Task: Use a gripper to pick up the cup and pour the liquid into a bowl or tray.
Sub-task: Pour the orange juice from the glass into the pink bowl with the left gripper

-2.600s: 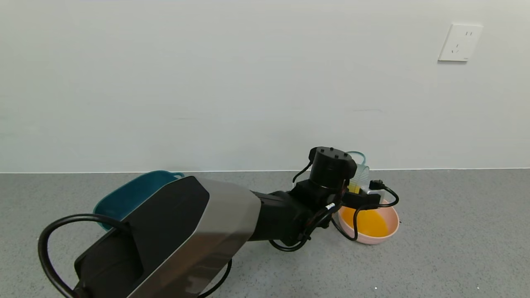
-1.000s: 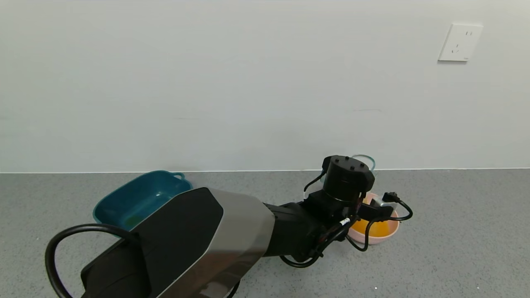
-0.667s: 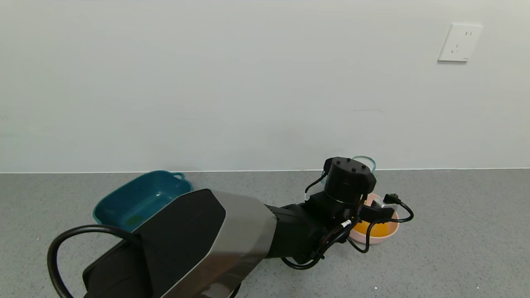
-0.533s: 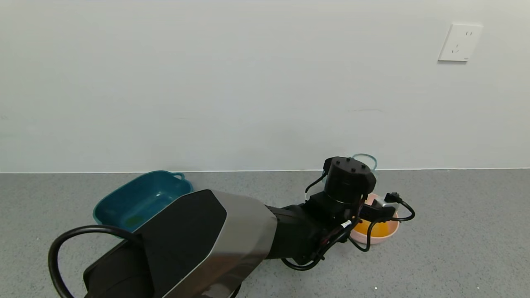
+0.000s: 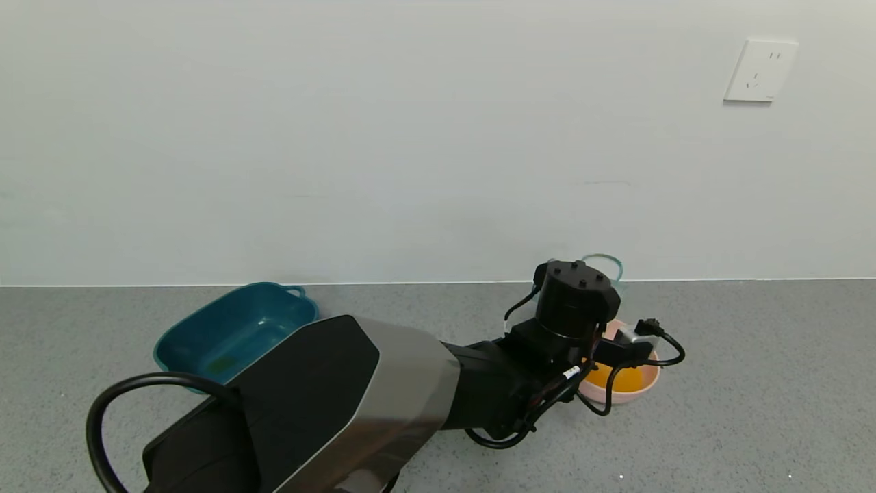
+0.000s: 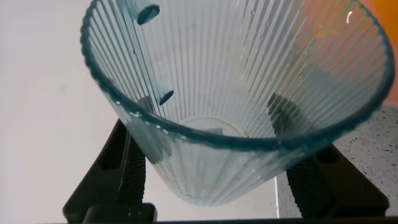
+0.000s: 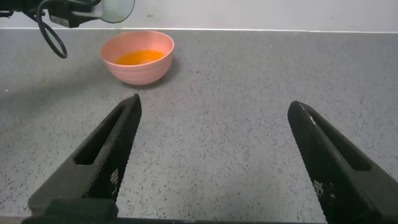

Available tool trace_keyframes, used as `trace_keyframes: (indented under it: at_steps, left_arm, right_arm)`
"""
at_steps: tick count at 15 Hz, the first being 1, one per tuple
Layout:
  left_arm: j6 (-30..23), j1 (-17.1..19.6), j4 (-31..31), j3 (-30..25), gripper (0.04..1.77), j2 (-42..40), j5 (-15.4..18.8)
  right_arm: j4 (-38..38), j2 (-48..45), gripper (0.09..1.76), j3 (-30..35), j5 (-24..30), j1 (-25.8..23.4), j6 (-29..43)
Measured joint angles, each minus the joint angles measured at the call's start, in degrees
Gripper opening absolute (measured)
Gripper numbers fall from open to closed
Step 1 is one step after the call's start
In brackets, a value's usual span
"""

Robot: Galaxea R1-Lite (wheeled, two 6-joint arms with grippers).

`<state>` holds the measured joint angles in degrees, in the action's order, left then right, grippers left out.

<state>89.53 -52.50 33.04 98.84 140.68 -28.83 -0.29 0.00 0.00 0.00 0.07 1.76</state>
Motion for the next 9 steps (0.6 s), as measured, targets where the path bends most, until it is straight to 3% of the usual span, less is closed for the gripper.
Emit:
trace_keyframes:
  at_steps: [5, 9]
  left_arm:
    - [-1.88, 0.30, 0.01, -0.26, 1.27, -0.51, -0.33]
    - [-9.63, 0.37, -1.21, 0.00, 1.27, -0.51, -0.79]
  right_arm:
    - [-0.01, 0.00, 1.71, 0.00, 0.00, 0.00, 0.00]
    - [-0.01, 0.00, 1.71, 0.00, 0.00, 0.00, 0.00]
